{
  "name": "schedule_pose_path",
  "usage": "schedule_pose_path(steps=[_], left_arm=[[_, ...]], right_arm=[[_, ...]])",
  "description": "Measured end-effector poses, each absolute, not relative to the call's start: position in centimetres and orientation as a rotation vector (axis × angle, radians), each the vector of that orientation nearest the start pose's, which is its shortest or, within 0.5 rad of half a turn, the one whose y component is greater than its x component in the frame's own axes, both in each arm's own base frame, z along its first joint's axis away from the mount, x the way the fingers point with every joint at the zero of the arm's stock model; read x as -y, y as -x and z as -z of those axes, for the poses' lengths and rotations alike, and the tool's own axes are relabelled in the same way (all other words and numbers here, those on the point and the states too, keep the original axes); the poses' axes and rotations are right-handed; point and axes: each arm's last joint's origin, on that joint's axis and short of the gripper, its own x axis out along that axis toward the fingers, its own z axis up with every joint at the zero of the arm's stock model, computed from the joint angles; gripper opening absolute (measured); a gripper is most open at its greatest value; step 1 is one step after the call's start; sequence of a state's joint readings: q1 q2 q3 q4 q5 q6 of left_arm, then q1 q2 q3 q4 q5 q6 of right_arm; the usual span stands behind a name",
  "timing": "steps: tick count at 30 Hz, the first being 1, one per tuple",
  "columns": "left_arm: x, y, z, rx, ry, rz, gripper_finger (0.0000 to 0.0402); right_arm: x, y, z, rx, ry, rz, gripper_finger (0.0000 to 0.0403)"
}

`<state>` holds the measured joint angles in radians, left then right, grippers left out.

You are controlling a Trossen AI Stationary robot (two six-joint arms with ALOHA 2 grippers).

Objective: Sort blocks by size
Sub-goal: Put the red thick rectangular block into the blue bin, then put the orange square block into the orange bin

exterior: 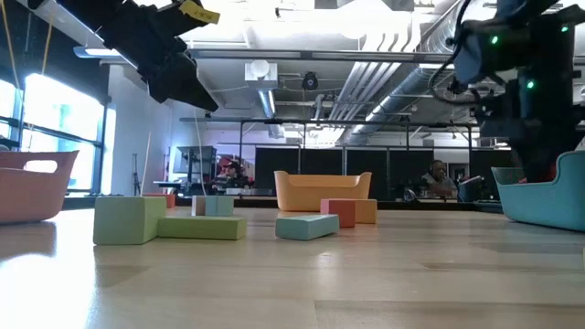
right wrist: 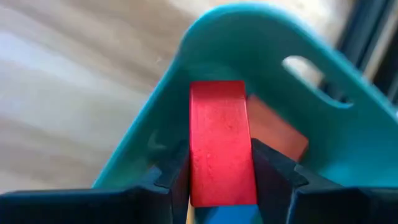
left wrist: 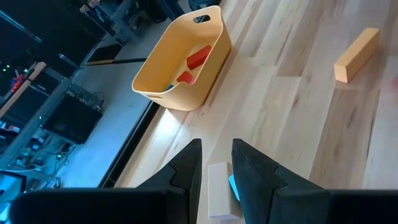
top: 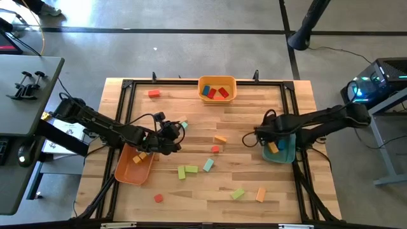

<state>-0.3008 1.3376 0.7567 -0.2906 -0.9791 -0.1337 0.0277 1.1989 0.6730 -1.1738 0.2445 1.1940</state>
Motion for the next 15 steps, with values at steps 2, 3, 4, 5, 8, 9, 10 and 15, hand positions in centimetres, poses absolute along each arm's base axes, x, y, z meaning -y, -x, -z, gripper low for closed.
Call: schedule_pose_path(steps=[2,3,4,5,8,9,10,15], left_arm=[[5.13,-24.66,-21.19,-0.664,-0.407,-0.677,0.0074],[5.13,-24.66,-21.19,-0.664,-0.407,-0.677,0.0074],[5.14,-24.67,-21.2,-0.663,-0.405,-0.677,0.0074],[5.14,-24.67,-21.19,-0.663,-0.405,-0.677,0.0074],[5.14,-24.68,-21.2,-0.661,-0.404,-0.677,0.0074],[5.14,-24.69,-21.21,-0.661,-0.404,-0.677,0.0074],[5.14,-24.69,-21.21,-0.661,-0.403,-0.677,0.0074],[5.14,-24.69,-21.21,-0.66,-0.403,-0.677,0.0074]], right_arm=[[0.69,-15.48,-18.17,-1.307,-0.666,1.123,0.0134],[0.88,-15.57,-18.14,-1.292,-0.673,1.128,0.0139],[1.03,-15.64,-18.12,-1.287,-0.671,1.124,0.0145],[1.13,-15.7,-18.11,-1.287,-0.668,1.116,0.0151],[1.24,-15.95,-18.09,-1.289,-0.643,1.069,0.0165],[1.24,-15.92,-18.09,-1.294,-0.635,1.065,0.0168],[1.24,-15.89,-18.09,-1.3,-0.628,1.061,0.0169],[1.25,-15.61,-18.2,-1.321,-0.579,1.075,0.0171]])
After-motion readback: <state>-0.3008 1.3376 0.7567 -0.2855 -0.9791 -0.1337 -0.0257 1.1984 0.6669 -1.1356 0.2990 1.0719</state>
